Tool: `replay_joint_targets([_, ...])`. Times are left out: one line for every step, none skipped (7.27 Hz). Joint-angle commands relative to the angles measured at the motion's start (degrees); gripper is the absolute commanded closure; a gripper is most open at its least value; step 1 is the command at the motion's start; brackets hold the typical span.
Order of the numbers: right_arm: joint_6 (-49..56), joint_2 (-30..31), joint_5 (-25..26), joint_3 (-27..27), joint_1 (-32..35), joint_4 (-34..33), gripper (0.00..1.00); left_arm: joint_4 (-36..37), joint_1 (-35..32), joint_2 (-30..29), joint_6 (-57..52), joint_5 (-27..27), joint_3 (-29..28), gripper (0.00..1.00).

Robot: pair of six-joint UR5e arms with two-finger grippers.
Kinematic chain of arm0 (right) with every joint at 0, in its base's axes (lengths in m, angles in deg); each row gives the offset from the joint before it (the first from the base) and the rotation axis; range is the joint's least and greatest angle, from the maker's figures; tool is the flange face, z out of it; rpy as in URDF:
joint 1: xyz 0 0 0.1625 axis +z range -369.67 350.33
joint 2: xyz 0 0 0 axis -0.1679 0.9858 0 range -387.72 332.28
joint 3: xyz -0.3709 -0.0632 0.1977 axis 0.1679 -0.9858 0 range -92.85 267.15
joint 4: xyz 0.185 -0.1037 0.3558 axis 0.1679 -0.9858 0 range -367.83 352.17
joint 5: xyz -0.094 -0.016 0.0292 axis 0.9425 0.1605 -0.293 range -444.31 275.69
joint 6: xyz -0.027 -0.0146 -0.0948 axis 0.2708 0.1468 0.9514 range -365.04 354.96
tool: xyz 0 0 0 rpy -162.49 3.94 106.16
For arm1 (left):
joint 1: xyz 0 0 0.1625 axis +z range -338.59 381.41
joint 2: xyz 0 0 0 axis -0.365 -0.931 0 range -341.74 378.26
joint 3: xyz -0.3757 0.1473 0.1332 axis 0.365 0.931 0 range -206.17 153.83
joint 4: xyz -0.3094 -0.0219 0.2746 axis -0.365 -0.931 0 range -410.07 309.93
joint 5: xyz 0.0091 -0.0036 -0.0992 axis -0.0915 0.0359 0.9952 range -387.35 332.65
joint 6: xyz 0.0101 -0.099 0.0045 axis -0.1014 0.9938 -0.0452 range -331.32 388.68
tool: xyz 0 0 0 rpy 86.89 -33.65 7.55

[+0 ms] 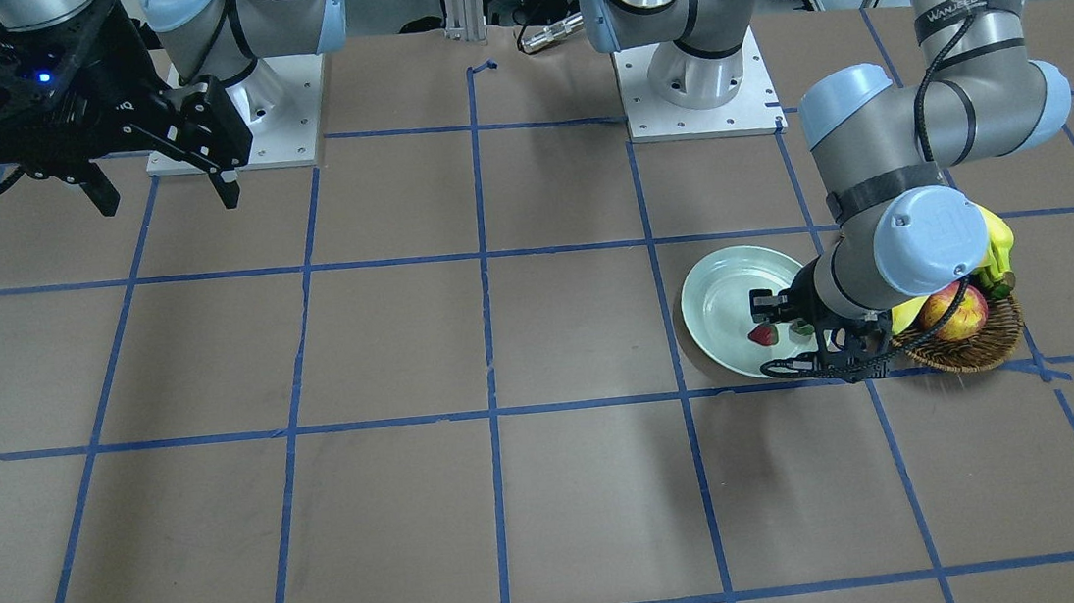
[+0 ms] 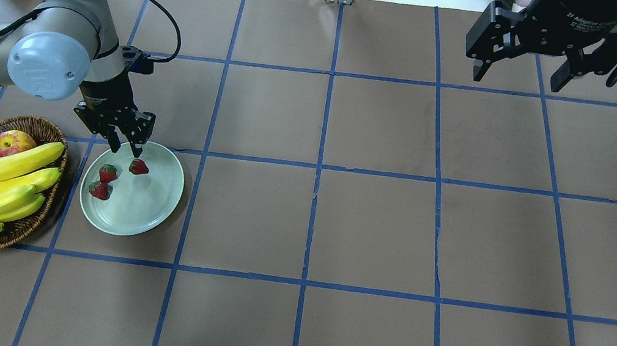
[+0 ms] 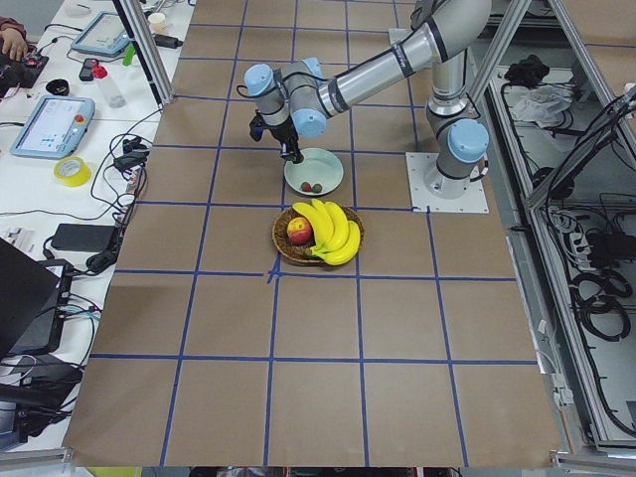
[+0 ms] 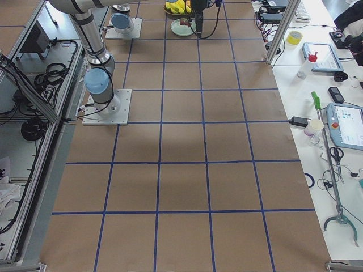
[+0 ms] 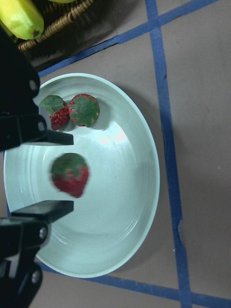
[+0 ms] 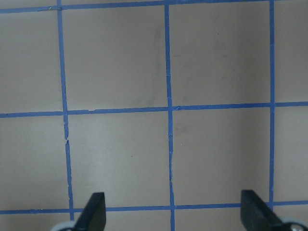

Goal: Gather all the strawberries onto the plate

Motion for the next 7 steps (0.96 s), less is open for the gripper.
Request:
replay_joint_targets([0.0, 0.0, -0.1, 0.0, 0.0, 0.0, 0.0, 0.0, 0.2, 0.4, 1.3, -0.3, -0.3, 0.0])
replay_joint_targets([0.0, 0.0, -0.3, 0.0, 0.0, 0.0, 0.0, -0.2, 0.2, 1.3, 3.8, -0.4, -1.2, 0.0])
replay_joint_targets([0.0, 0.0, -0.2, 0.0, 0.0, 0.0, 0.0, -0.6, 0.2, 2.1, 8.0, -1.4, -3.4, 0.0])
replay_joint_targets([0.0, 0.0, -0.4, 0.0, 0.0, -0.1, 0.0, -2.0, 0.2, 2.8, 9.3, -4.4, -5.9, 0.0])
replay_joint_targets([0.0, 0.0, -0.4, 0.0, 0.0, 0.0, 0.0, -4.9, 0.1, 4.0, 12.4, -4.5, -8.8, 0.0])
replay_joint_targets([0.0, 0.0, -0.5, 0.0, 0.0, 0.0, 0.0, -7.8, -0.4, 4.4, 13.6, -4.6, -11.6, 0.0])
replay_joint_targets([0.0, 0.0, -0.3, 0.0, 0.0, 0.0, 0.0, -8.3, -0.5, 4.9, 13.6, -4.6, -12.6, 0.0])
